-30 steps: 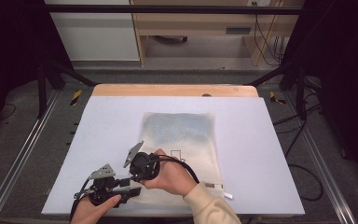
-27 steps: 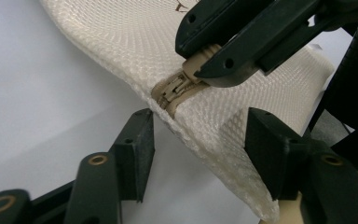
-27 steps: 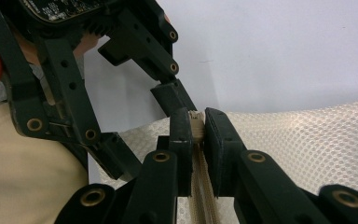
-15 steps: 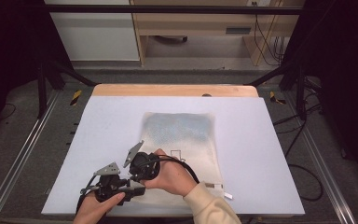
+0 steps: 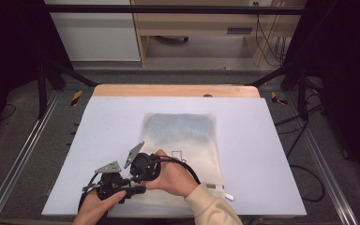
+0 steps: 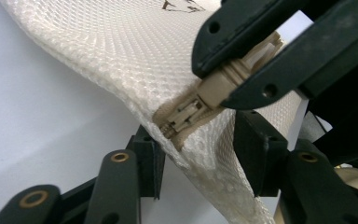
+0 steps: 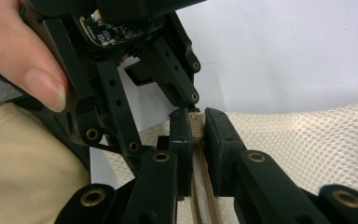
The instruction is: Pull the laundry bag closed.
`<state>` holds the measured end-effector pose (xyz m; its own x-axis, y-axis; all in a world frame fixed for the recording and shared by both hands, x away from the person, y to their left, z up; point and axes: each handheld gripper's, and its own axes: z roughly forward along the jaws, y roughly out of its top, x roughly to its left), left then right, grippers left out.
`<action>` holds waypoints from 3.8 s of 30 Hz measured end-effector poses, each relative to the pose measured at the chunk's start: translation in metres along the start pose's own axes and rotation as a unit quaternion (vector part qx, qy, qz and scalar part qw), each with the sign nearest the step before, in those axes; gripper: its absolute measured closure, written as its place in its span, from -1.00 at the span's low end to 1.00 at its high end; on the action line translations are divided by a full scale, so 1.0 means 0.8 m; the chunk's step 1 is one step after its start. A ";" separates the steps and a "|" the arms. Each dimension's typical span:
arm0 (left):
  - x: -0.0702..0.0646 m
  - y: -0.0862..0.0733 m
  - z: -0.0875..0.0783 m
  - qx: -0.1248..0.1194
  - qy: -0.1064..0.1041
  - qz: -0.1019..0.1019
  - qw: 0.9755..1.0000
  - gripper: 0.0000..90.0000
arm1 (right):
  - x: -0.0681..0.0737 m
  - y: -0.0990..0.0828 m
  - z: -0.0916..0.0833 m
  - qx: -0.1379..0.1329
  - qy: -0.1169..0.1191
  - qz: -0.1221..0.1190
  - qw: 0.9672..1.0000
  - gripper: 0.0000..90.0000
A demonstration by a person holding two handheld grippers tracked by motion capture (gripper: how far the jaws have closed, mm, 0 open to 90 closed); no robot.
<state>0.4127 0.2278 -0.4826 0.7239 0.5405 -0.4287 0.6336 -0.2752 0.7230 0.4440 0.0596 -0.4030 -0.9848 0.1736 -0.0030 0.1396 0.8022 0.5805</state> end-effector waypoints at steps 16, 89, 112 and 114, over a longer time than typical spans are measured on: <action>0.004 0.000 0.008 0.005 -0.002 -0.004 1.000 0.41 | 0.001 0.000 0.003 0.000 0.002 0.004 1.000 0.82; -0.002 0.009 0.002 -0.006 0.005 0.006 1.000 0.90 | -0.004 -0.030 -0.012 0.031 -0.016 -0.003 0.999 0.83; -0.002 0.008 0.002 -0.009 0.010 0.007 1.000 0.90 | -0.006 -0.037 -0.013 0.048 -0.027 0.006 0.998 0.82; -0.002 0.008 0.002 -0.008 0.011 0.007 1.000 0.90 | -0.007 -0.037 -0.013 0.048 -0.027 0.004 0.998 0.82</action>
<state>0.4158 0.2236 -0.4783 0.7267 0.5539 -0.4062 0.6188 -0.2712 0.7372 0.4441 0.0291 -0.4119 -0.9770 0.2087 -0.0448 0.1589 0.8514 0.4998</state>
